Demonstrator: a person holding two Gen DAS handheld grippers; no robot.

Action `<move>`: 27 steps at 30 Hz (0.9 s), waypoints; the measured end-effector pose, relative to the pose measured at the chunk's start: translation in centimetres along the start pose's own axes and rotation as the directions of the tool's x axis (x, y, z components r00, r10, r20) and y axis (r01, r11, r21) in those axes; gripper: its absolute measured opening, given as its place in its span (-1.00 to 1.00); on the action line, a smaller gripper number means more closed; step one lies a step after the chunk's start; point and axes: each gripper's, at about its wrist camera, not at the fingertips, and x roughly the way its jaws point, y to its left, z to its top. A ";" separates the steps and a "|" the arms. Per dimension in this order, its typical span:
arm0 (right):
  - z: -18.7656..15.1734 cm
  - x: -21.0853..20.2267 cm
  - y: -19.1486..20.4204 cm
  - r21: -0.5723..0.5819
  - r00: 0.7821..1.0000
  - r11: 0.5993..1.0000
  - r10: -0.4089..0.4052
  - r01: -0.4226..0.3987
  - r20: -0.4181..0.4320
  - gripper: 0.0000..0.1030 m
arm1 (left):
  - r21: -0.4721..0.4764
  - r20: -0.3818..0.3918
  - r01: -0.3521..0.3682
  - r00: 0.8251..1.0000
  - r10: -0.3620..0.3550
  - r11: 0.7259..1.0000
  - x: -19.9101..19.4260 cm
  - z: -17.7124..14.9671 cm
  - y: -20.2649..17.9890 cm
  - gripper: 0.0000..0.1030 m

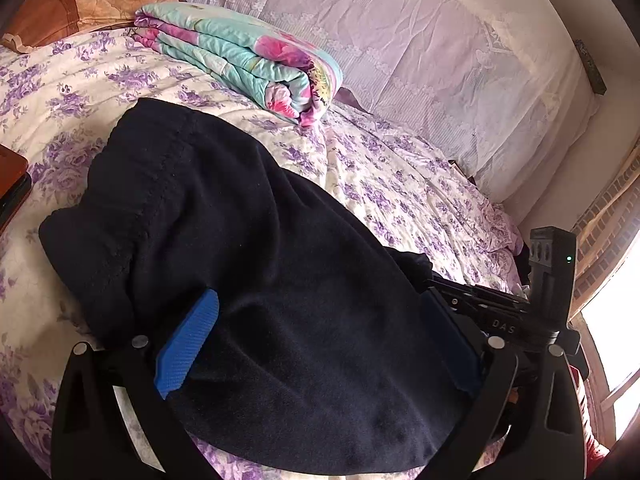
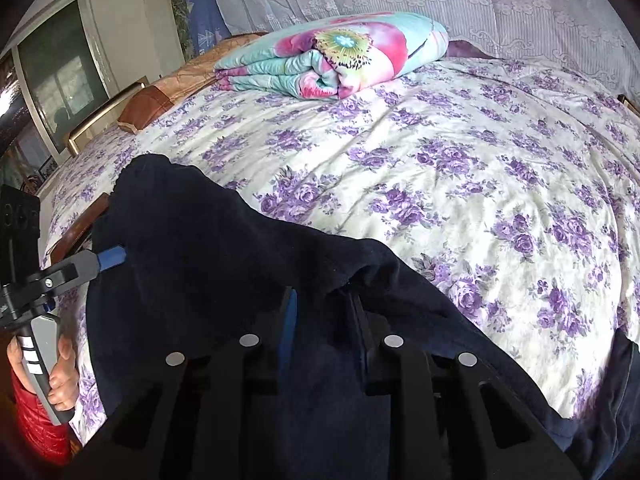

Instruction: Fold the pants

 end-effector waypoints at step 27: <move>-1.6 2.1 -0.3 -0.008 0.997 0.999 -0.054 0.054 -0.050 0.06 | 0.043 -0.012 -0.055 0.998 0.056 0.998 0.4 0.0 -0.4 0.90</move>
